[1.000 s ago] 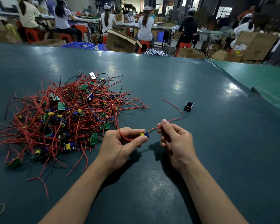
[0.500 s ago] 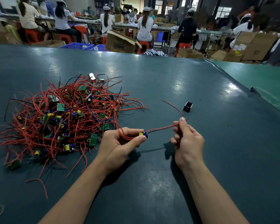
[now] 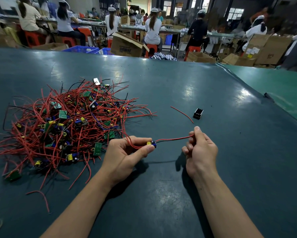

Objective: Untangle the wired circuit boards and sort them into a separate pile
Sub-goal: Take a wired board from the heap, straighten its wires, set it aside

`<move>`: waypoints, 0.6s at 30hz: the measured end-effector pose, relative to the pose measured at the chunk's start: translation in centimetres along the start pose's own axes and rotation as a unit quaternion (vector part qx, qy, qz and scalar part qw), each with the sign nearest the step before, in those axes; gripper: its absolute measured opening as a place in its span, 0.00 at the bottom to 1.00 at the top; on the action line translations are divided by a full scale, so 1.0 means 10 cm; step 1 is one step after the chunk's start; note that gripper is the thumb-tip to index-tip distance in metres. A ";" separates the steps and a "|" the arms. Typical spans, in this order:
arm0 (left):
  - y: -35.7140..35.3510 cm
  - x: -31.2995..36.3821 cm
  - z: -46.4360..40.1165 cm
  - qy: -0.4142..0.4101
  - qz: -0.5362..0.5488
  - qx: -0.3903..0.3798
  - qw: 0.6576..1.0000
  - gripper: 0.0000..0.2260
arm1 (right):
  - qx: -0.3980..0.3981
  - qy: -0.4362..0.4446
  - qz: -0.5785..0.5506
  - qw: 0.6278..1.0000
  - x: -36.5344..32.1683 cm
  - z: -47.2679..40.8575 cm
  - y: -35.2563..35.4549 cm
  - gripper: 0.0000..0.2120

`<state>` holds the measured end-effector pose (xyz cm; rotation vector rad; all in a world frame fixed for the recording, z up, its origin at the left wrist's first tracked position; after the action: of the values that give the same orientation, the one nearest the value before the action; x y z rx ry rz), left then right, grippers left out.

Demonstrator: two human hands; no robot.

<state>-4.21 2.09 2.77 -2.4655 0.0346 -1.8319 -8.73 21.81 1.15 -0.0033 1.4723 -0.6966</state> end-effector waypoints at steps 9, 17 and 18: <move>0.03 0.02 0.01 -0.020 0.011 0.047 0.999 0.11 | 0.037 0.006 0.006 0.999 0.02 -0.01 0.06 0.13; 0.10 0.17 0.04 -0.232 -0.224 0.196 0.926 0.10 | -0.040 0.224 0.260 0.939 -0.08 0.17 -0.06 0.06; 0.06 0.18 0.05 -0.257 -0.257 0.181 0.914 0.10 | -0.124 0.246 0.281 0.919 -0.03 0.29 -0.18 0.07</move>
<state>-3.25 1.41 4.28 -2.7262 -0.9674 -1.0809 -6.84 19.33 2.52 0.4117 1.9185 -0.0283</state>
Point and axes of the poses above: each hand's wrist, its own z-axis away from the middle knuckle, its own y-axis out of the back of the hand, x = y × z, the point moved 4 cm from there along -z, towards the middle knuckle, and after that the axes turned 7 degrees about z, right-handed, at the moved point
